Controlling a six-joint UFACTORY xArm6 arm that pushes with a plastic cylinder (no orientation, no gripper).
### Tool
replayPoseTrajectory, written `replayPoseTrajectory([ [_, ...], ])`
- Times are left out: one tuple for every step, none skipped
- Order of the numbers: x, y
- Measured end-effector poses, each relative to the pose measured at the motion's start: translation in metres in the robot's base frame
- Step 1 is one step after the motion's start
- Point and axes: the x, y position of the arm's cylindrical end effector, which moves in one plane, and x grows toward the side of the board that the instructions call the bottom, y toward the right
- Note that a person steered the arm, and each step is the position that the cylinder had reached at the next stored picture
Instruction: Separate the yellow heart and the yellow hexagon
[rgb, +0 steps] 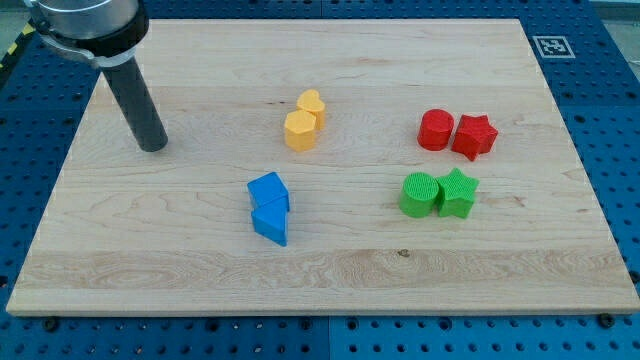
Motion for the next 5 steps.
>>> replayPoseTrajectory([
  [0.0, 0.0],
  [0.003, 0.058],
  [0.017, 0.129],
  [0.032, 0.149],
  [0.033, 0.151],
])
